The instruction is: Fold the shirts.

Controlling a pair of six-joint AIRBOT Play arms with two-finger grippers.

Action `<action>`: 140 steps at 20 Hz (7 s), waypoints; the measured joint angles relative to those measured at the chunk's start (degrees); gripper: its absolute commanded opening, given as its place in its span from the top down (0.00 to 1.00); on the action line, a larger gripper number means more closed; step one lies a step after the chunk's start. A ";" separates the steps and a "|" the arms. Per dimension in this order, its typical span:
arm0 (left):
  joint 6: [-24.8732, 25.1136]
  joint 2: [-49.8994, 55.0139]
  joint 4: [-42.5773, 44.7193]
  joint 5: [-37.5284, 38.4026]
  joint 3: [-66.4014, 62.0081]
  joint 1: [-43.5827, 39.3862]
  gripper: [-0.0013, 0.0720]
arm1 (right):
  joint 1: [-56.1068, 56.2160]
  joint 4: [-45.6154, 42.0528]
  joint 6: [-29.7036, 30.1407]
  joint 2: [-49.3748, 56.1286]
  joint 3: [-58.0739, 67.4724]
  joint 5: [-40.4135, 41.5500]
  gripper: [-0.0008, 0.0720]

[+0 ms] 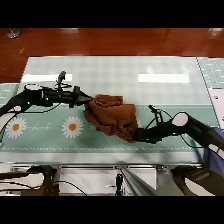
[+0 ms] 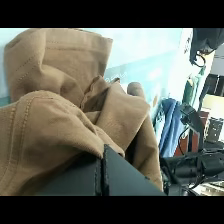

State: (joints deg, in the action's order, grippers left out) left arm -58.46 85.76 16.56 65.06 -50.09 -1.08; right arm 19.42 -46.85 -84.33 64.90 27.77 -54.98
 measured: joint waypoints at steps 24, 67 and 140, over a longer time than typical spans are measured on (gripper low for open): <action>-21.20 -46.64 37.79 -11.26 -45.81 3.63 0.96 | -13.79 -26.51 1.66 -17.35 90.31 -16.98 0.95; -21.57 -18.88 43.17 2.43 1.40 21.46 0.02 | -32.35 -10.73 5.03 29.00 66.23 -25.83 0.14; -19.56 -61.92 51.69 1.20 -44.46 22.86 0.96 | -29.07 -21.86 -2.69 -24.72 85.00 -32.74 0.95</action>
State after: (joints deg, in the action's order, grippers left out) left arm -78.02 23.83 68.25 66.26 -94.54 21.78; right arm -9.65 -68.71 -87.02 40.18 112.77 -87.72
